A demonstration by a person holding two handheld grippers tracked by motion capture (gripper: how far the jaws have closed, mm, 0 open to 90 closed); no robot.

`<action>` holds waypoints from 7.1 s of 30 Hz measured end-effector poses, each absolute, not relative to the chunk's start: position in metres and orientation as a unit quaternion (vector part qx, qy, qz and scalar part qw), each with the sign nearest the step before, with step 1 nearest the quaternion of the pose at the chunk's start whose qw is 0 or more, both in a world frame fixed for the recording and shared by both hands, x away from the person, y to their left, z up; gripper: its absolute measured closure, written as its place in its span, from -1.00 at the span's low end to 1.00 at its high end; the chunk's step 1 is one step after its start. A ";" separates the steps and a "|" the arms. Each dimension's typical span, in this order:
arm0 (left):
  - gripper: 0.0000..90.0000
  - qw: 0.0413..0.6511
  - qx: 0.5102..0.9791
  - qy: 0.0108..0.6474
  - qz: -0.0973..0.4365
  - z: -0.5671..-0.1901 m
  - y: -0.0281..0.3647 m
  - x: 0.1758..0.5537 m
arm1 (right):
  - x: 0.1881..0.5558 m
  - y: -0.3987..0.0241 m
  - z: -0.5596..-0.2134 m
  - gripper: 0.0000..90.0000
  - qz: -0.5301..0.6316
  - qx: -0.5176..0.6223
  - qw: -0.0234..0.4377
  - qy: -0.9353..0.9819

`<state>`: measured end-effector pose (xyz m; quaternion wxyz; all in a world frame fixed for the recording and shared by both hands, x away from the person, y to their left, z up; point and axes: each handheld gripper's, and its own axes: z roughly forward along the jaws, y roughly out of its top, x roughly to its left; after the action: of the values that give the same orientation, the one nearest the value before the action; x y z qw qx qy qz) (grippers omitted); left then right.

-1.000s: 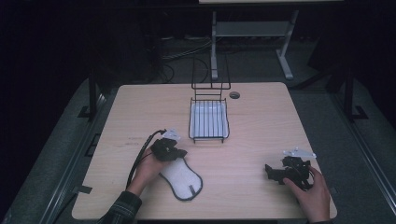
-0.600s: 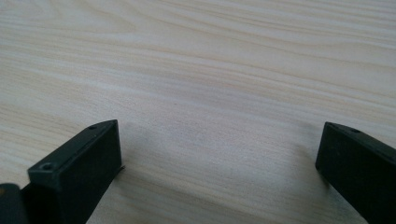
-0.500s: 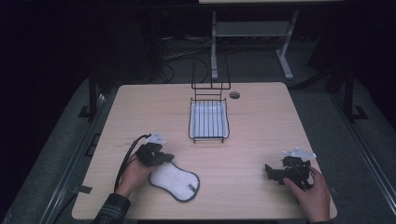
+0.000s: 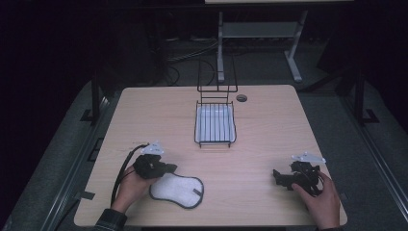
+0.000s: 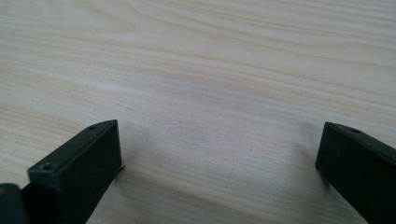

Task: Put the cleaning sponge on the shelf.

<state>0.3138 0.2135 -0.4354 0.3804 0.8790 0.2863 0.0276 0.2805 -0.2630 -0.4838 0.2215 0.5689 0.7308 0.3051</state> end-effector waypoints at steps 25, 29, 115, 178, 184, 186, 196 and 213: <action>1.00 0.372 0.900 0.229 -0.014 -0.448 0.160 0.301 | 0.280 -0.263 -0.484 -1.00 0.305 0.569 0.222 0.731; 1.00 0.371 0.897 0.241 0.000 -0.448 0.164 0.310 | 0.280 -0.263 -0.484 -1.00 0.305 0.569 0.222 0.731; -0.62 0.370 0.853 0.363 0.064 -0.466 0.218 0.300 | 0.280 -0.263 -0.484 -1.00 0.305 0.569 0.222 0.731; 0.87 0.445 0.819 0.359 0.035 -0.427 0.226 0.296 | 0.280 -0.263 -0.484 -1.00 0.305 0.569 0.222 0.731; 0.88 0.459 0.811 0.359 0.045 -0.420 0.228 0.298 | 0.280 -0.263 -0.484 -1.00 0.305 0.569 0.222 0.731; 0.89 0.466 0.806 0.361 0.049 -0.416 0.230 0.300 | 0.280 -0.263 -0.484 -1.00 0.305 0.569 0.222 0.731; 0.89 0.474 0.799 0.364 0.059 -0.406 0.228 0.306 | 0.280 -0.263 -0.484 -1.00 0.305 0.569 0.222 0.731; 0.89 0.490 0.790 0.365 0.057 -0.397 0.219 0.331 | 0.280 -0.263 -0.484 -1.00 0.305 0.569 0.222 0.731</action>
<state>0.3313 0.2187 -0.3974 0.4896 0.7897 0.3653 0.0568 0.2805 -0.2630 -0.4839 0.2218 0.5689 0.7308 0.3052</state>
